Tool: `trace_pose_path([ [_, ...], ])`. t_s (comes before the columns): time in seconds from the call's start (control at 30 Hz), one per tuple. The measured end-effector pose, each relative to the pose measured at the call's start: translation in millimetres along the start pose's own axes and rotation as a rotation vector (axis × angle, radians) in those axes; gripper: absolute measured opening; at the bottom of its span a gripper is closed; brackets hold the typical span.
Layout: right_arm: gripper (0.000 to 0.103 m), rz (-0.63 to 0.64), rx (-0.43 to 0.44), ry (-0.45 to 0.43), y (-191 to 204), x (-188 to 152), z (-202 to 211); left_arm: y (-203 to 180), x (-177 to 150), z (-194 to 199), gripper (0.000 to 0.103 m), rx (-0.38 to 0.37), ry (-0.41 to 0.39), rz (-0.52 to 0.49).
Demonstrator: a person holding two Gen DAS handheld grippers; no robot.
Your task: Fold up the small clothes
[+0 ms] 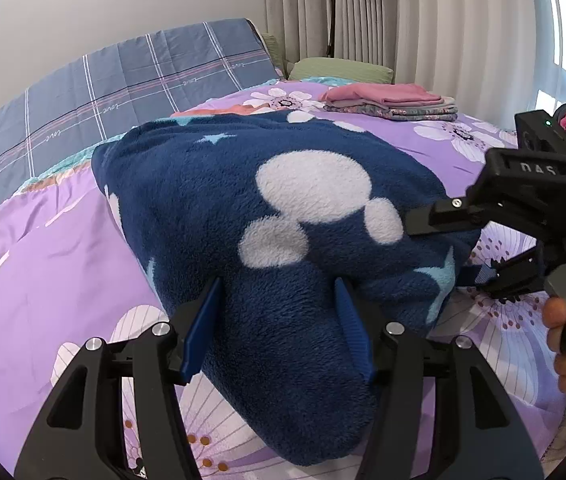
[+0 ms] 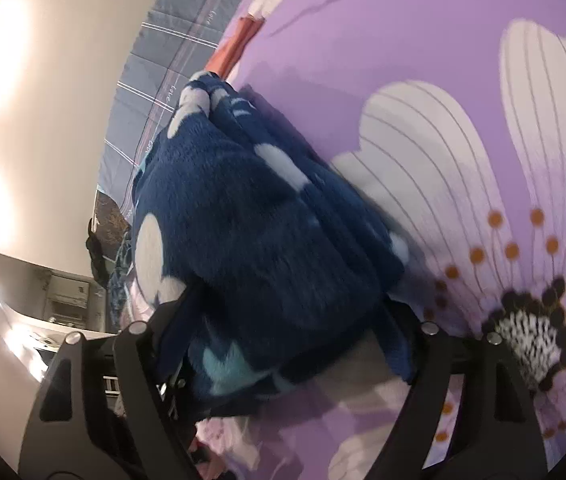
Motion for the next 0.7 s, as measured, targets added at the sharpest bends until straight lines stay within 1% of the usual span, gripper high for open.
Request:
trace_pose_path([
  [0.07,0.081,0.008,-0.013,-0.001,1.0,-3.7,-0.4,-0.7,0.3,-0.1,0.059,-0.001,0.002,0.0],
  [0.13,0.085,0.037,-0.034,-0.015,4.1,-6.9,-2.4,-0.2,0.1,-0.1,0.059,0.0,0.002,0.001],
  [0.2,0.091,0.034,-0.048,-0.03,7.0,-6.1,-7.2,-0.3,0.5,-0.1,0.059,0.001,0.003,0.005],
  [0.27,0.092,0.03,-0.049,-0.046,8.3,2.2,-14.8,0.4,2.2,-0.1,0.061,-0.004,0.005,0.017],
  [0.3,0.091,0.043,-0.057,-0.046,9.8,5.0,-18.5,1.2,3.3,0.3,0.062,-0.008,0.006,0.024],
  [0.33,0.09,0.063,-0.067,-0.046,11.5,5.8,-19.9,2.2,4.9,1.7,0.067,-0.018,0.007,0.032],
  [0.37,0.085,0.095,-0.078,-0.046,13.4,5.2,-19.8,4.0,7.9,5.4,0.077,-0.055,0.009,0.045],
  [0.4,0.082,0.119,-0.084,-0.045,13.5,4.2,-18.0,7.4,12.0,9.7,0.081,-0.102,0.006,0.07],
  [0.43,0.08,0.144,-0.087,-0.044,13.2,2.4,-16.7,14.4,17.3,13.7,0.09,-0.132,-0.004,0.109],
  [0.47,0.077,0.156,-0.083,-0.042,11.3,1.6,-14.7,29.8,25.7,16.6,0.096,-0.132,-0.027,0.174],
  [0.53,0.075,0.169,-0.068,-0.031,8.8,0.4,-13.4,63.7,40.3,9.5,0.098,-0.107,-0.045,0.297],
  [0.6,0.073,0.172,-0.06,-0.027,8.0,1.3,-15.3,89.0,48.5,-10.5,0.098,-0.089,-0.025,0.373],
  [0.63,0.074,0.172,-0.057,-0.027,8.5,1.5,-16.0,99.9,51.5,-25.3,0.098,-0.094,-0.005,0.407],
  [0.7,0.074,0.183,-0.054,-0.026,8.6,0.2,-15.1,119.1,50.7,-69.3,0.098,-0.133,0.102,0.48],
])
Point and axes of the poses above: each gripper's, at about its wrist camera, not at the fingertips, and z roughly against the way its jaws point, y to its left, x to its top, the point moved 7 cm from there along -z, roughly the way its jaws point, and after that the axes turned 11 degrees about x, right-handed, at the moved point
